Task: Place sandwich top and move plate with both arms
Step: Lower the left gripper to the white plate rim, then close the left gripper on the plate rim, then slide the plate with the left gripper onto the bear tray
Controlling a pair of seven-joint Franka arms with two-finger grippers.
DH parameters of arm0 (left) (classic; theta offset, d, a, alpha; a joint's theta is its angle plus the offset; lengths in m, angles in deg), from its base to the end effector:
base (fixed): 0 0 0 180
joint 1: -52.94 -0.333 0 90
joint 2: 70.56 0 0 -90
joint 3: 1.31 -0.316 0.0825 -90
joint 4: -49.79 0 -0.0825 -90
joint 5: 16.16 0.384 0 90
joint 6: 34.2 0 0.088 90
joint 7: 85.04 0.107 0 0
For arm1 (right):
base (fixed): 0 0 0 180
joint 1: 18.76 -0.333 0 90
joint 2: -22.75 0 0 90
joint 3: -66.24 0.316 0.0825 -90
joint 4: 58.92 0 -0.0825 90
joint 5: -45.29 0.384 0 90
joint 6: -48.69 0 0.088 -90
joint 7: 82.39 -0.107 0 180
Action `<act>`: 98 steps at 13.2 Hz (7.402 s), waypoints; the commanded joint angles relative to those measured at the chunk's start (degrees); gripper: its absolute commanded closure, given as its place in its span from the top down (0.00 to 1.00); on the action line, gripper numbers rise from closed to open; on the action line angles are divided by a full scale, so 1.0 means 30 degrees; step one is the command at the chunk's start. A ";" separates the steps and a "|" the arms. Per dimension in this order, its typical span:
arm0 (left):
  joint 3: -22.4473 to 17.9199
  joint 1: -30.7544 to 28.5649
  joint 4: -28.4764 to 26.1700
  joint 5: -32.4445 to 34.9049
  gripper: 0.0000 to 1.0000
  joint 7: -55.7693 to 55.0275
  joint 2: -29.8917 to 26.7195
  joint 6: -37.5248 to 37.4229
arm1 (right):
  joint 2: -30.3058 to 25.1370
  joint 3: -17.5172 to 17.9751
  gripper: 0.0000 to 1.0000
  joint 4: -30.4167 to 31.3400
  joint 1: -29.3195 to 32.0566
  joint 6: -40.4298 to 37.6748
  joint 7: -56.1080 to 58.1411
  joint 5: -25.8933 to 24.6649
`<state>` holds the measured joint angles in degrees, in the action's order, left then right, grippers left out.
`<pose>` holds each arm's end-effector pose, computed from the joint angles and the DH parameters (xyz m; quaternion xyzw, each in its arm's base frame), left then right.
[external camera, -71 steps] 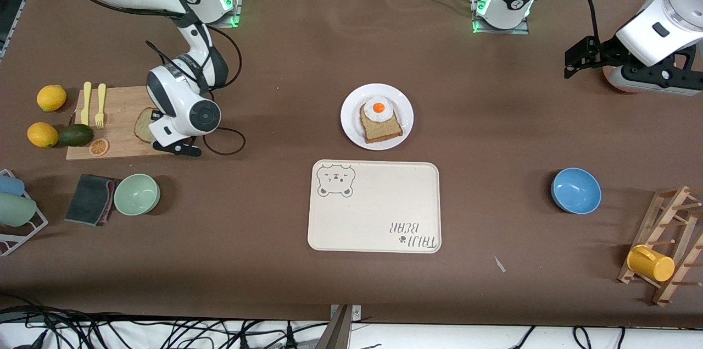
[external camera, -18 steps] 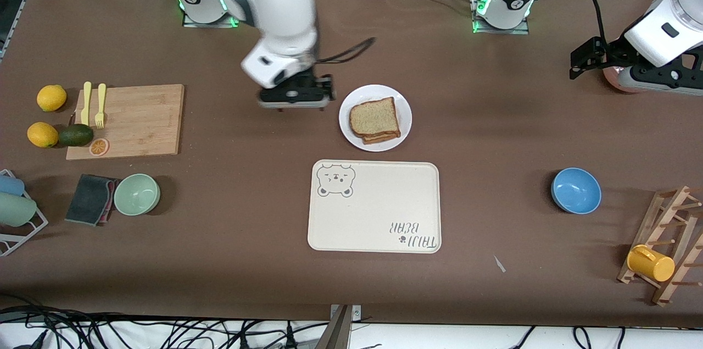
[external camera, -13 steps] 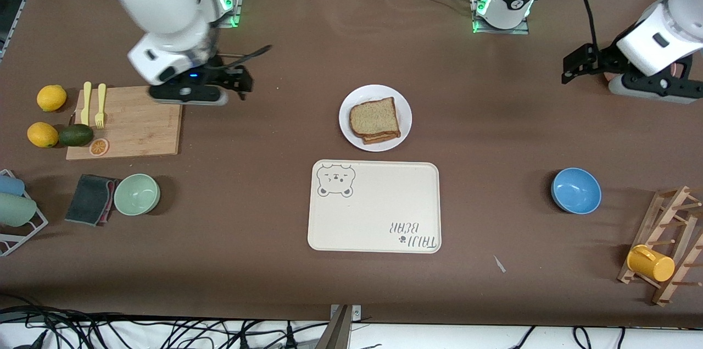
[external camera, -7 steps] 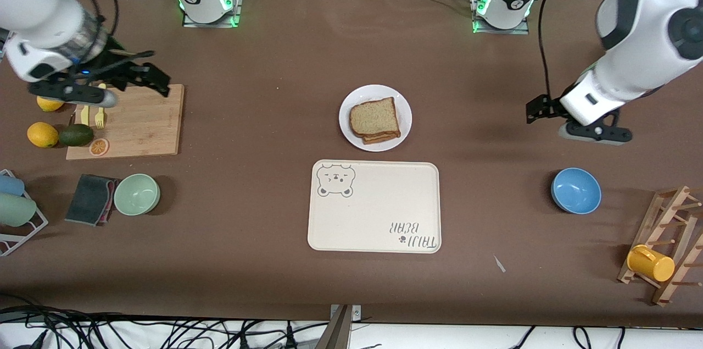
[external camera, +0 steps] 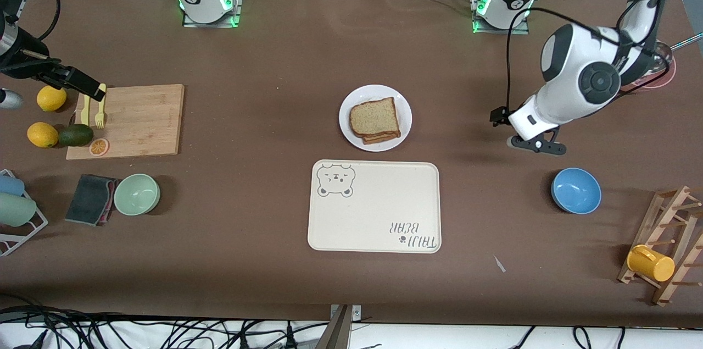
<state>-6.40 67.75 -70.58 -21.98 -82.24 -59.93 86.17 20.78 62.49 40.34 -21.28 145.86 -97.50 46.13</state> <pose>0.5414 -0.0983 0.3178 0.9921 -0.0790 -0.0938 0.0274 0.5506 -0.0110 0.5775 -0.9897 0.1430 0.0021 0.0082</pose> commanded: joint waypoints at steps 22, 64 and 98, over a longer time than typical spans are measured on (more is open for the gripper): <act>0.1168 0.3588 -0.2237 -1.9913 0.81 1.1373 0.4629 0.4879 | 0.0248 0.0984 1.00 -0.0304 -0.0595 -0.0164 0.3924 -0.2091; 0.2018 0.4556 -0.2854 -2.3869 0.00 1.2778 0.5830 0.5230 | -0.0075 0.0897 1.00 -0.0510 -0.0039 -0.1132 0.3779 -0.0485; -0.0970 0.2504 0.9241 -2.9347 0.00 1.0556 1.1744 0.0336 | 0.0394 0.0018 1.00 -0.0949 -0.0302 -0.0106 0.3836 0.0778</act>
<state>-8.78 74.54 -48.53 -108.49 -47.38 -28.00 86.09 21.61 62.36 38.59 -21.93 145.67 -86.24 47.77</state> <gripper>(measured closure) 0.912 0.000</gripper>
